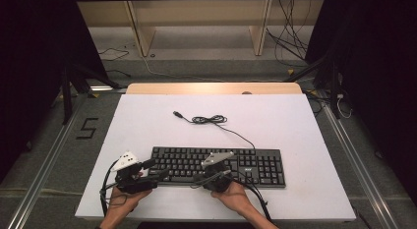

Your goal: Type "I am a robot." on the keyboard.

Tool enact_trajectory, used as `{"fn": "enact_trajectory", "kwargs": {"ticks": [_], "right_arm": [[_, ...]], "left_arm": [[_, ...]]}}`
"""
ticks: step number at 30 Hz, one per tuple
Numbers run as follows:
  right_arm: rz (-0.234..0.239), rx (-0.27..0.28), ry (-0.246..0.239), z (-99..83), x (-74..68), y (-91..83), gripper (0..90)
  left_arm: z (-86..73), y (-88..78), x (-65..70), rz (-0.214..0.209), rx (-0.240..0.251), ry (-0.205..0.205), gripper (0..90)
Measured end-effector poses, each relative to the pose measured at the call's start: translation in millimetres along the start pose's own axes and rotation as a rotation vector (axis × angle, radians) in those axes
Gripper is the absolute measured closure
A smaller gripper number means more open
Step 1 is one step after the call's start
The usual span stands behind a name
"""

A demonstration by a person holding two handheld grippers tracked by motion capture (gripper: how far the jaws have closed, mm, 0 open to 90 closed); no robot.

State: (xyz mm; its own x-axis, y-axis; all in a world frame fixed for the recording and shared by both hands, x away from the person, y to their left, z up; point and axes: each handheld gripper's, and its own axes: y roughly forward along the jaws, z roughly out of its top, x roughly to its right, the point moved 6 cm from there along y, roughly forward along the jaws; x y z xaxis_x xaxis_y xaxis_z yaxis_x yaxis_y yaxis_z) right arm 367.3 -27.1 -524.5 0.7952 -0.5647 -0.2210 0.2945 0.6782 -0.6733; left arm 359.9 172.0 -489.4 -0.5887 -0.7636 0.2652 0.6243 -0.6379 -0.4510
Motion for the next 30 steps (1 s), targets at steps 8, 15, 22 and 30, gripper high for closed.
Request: {"fn": "enact_trajectory", "kwargs": {"ticks": [8, 15, 22, 30], "right_arm": [[-0.002, -0.002, -0.003, 0.0, 0.0, -0.3, 90.0], [-0.001, 0.006, 0.008, 1.0, 0.8, -1.3, 88.2], [0.025, 0.052, 0.022, 6.3, -0.3, -8.4, 83.3], [0.039, 0.087, 0.026, 9.9, 0.6, -16.3, 67.9]], "left_arm": [[-0.2, 0.2, -1.4, 0.002, -0.001, 0.0, 29.0], [-0.4, 0.8, -2.3, 0.005, -0.003, 0.0, 29.0], [-0.1, 1.3, -3.7, 0.009, 0.0, -0.004, 29.0], [-0.4, 4.2, -6.8, 0.016, -0.003, -0.003, 29.5]]}}
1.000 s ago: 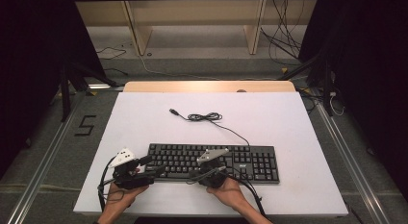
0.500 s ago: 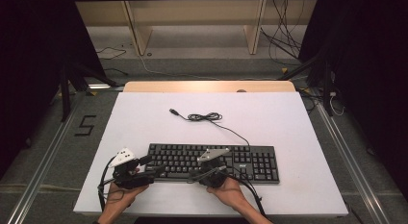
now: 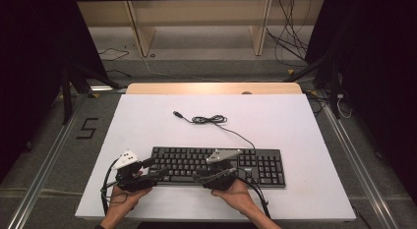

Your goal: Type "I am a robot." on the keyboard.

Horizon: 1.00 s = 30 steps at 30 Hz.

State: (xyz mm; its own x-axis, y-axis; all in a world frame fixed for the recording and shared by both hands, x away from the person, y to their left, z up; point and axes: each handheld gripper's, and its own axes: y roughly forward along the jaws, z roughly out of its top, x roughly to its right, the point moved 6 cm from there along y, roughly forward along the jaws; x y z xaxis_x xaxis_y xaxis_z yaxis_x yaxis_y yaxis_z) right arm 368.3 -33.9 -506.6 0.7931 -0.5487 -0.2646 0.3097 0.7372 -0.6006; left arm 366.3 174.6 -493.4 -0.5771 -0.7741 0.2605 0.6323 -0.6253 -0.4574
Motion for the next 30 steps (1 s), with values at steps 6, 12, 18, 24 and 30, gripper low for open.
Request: {"fn": "enact_trajectory", "kwargs": {"ticks": [6, 12, 18, 24, 30], "right_arm": [[0.007, 0.01, 0.009, 1.3, 0.0, -3.4, 59.9], [0.0, 0.012, 0.012, 1.3, 0.1, -5.8, 49.4], [0.016, 0.025, 0.011, 1.7, -1.7, -9.5, 43.3], [0.016, 0.032, 0.007, 2.0, -2.8, -12.2, 40.0], [0.012, 0.035, 0.005, 1.0, -3.4, -16.0, 39.4]], "left_arm": [[0.6, 2.2, -3.6, 0.016, -0.002, -0.005, 31.7], [0.9, 5.5, -11.7, 0.06, -0.013, -0.021, 42.0], [0.3, 10.1, -18.3, 0.086, -0.038, -0.031, 62.2], [-1.4, 15.8, -19.3, 0.095, -0.071, -0.019, 78.2], [-4.0, 20.2, -20.8, 0.102, -0.103, -0.005, 87.2]]}}
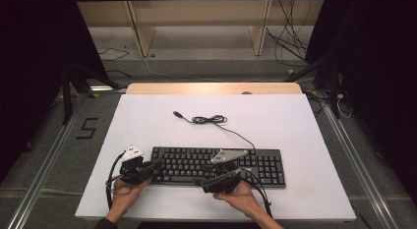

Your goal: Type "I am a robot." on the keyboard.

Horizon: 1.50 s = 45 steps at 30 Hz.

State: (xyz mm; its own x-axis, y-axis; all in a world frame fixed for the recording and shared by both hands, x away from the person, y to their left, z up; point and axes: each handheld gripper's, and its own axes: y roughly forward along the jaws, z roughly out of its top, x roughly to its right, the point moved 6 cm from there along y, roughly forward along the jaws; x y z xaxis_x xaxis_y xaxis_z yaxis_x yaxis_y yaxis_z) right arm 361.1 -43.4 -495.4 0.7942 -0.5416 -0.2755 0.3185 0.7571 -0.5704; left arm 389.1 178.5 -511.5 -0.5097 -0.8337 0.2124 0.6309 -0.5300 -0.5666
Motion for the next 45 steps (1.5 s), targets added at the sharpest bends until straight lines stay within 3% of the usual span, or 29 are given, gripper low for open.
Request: {"fn": "enact_trajectory", "kwargs": {"ticks": [23, 32, 36, 45], "right_arm": [[0.012, 0.021, -0.01, -2.8, -3.9, -8.6, 36.1], [0.011, 0.019, -0.01, -3.3, -4.1, -8.1, 36.1], [0.011, 0.017, -0.01, -3.5, -4.1, -7.6, 36.1], [0.002, 0.028, -0.009, -2.6, -2.1, -8.2, 36.1]], "left_arm": [[-6.7, 12.7, 0.1, 0.016, -0.072, 0.022, 88.9], [-7.2, 12.8, 0.2, 0.014, -0.074, 0.017, 89.0], [-6.0, 11.5, 0.6, 0.011, -0.063, 0.019, 88.6], [-0.1, 1.4, 3.8, -0.011, -0.006, 0.005, 73.3]]}}
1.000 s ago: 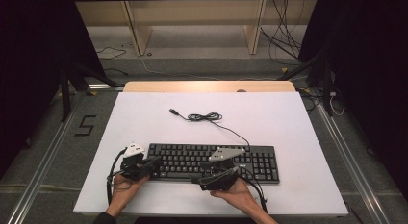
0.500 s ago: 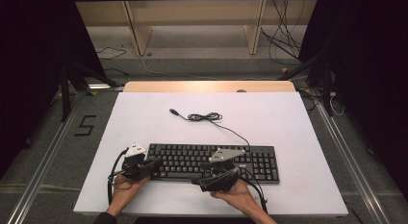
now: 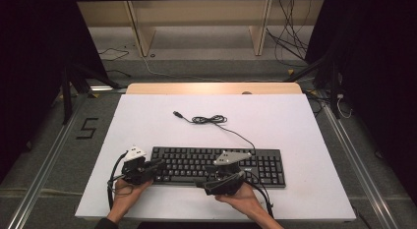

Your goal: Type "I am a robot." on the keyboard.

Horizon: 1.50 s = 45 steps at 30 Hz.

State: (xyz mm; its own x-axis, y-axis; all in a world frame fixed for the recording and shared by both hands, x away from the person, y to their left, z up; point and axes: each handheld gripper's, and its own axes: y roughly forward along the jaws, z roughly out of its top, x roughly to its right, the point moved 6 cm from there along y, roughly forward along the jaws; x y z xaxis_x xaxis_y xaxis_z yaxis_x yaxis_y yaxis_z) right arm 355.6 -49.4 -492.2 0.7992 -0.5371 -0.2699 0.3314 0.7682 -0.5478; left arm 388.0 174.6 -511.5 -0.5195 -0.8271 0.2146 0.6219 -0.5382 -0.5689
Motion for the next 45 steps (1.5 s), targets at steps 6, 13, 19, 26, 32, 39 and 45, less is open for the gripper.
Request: {"fn": "enact_trajectory", "kwargs": {"ticks": [6, 13, 19, 26, 32, 39, 45], "right_arm": [[-0.005, 0.0, -0.002, 0.3, 1.4, 0.8, 36.5], [-0.018, -0.01, -0.004, -0.7, 2.7, 3.0, 42.6], [-0.042, -0.024, -0.006, -2.1, 5.6, 7.1, 54.2], [-0.051, -0.038, -0.009, -2.7, 7.2, 11.9, 69.4], [-0.054, -0.052, -0.016, -3.3, 6.2, 17.6, 80.4], [-0.059, -0.069, -0.018, -4.5, 7.0, 22.6, 87.7], [-0.063, -0.084, -0.018, -6.0, 7.3, 26.0, 89.8]], "left_arm": [[2.0, -6.9, 5.5, -0.034, 0.035, -0.013, 58.5], [3.5, -14.3, 10.3, -0.071, 0.072, -0.024, 43.3], [4.6, -18.9, 13.6, -0.08, 0.095, -0.012, 38.2], [5.4, -21.5, 15.0, -0.08, 0.116, -0.013, 35.2], [6.2, -23.8, 17.1, -0.086, 0.129, -0.008, 33.7], [6.4, -26.8, 20.7, -0.093, 0.138, -0.004, 32.6], [5.7, -26.9, 23.0, -0.107, 0.133, -0.003, 30.7]]}}
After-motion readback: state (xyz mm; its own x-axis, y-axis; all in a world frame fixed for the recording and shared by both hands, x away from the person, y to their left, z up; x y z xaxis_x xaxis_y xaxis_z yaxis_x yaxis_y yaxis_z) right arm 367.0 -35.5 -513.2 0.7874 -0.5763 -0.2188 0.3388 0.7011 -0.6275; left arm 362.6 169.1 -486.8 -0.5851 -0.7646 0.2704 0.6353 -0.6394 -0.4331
